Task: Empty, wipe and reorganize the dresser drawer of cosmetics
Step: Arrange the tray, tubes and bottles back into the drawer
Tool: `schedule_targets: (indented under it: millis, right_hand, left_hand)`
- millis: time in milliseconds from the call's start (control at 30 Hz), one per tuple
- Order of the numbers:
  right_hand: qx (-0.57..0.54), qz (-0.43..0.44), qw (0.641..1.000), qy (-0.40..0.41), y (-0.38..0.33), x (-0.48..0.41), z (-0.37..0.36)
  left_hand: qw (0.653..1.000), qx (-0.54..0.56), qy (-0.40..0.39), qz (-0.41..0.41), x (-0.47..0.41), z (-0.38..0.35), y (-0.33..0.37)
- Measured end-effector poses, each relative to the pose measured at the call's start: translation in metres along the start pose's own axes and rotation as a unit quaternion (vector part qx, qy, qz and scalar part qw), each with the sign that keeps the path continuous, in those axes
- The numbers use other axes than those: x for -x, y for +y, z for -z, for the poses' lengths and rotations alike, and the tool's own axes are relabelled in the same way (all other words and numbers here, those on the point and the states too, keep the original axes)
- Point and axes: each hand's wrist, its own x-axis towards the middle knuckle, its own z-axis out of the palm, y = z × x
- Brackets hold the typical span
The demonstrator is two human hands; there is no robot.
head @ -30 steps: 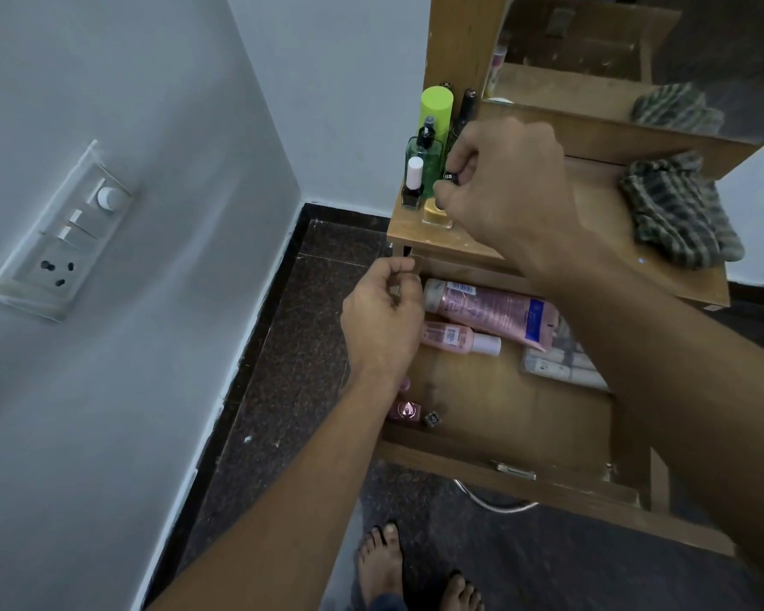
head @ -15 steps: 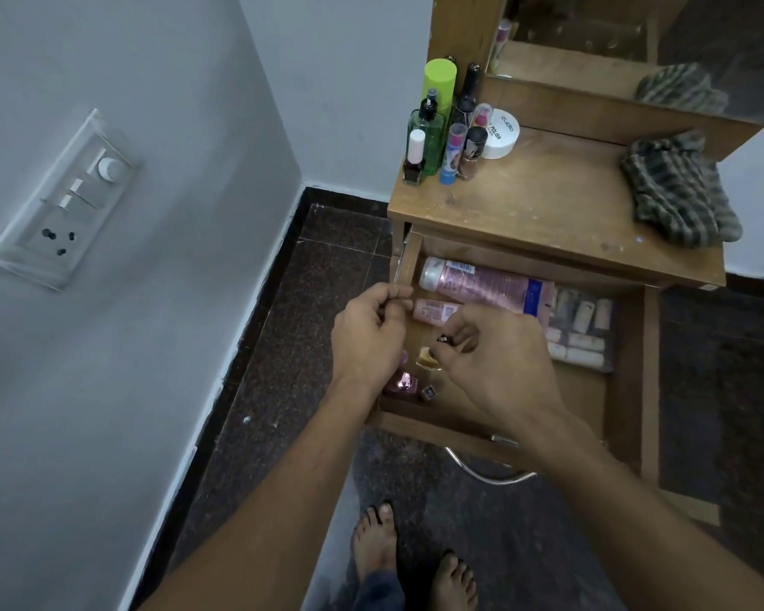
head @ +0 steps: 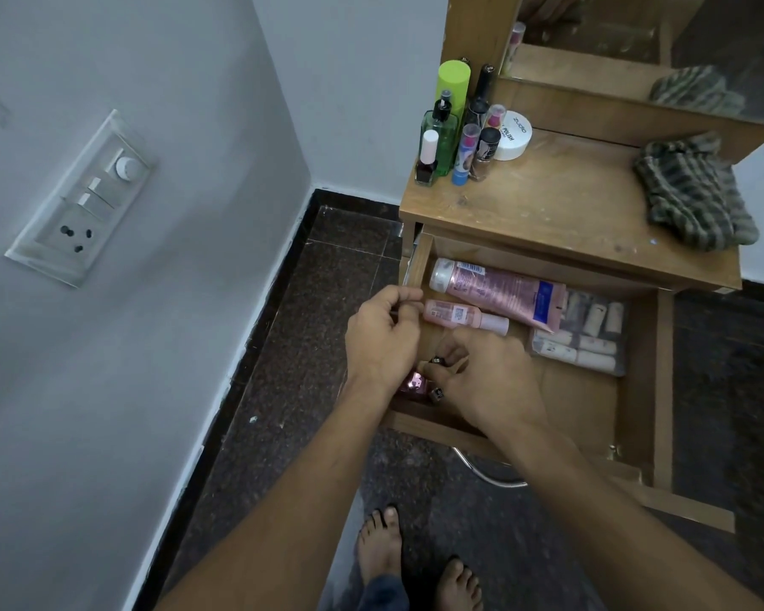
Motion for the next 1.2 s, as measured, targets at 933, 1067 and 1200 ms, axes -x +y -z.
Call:
schedule_targets:
  millis: [933,1067,1200]
  right_hand:
    - [0.078,0.055,0.980,0.172,-0.081,-0.147,0.117]
    - [0.023,0.079,0.976,0.204,-0.077,-0.107,0.127]
    - [-0.031,0.057,0.982,0.177,-0.062,-0.053,0.099]
  left_hand:
    - [1.000,-0.009,0.000,-0.007,-0.013,-0.004,-0.002]
    - [0.999,0.036,-0.011,0.009,-0.014,0.001,-0.008]
    - [0.979,0.187,-0.013,0.081,-0.017,0.001,-0.008]
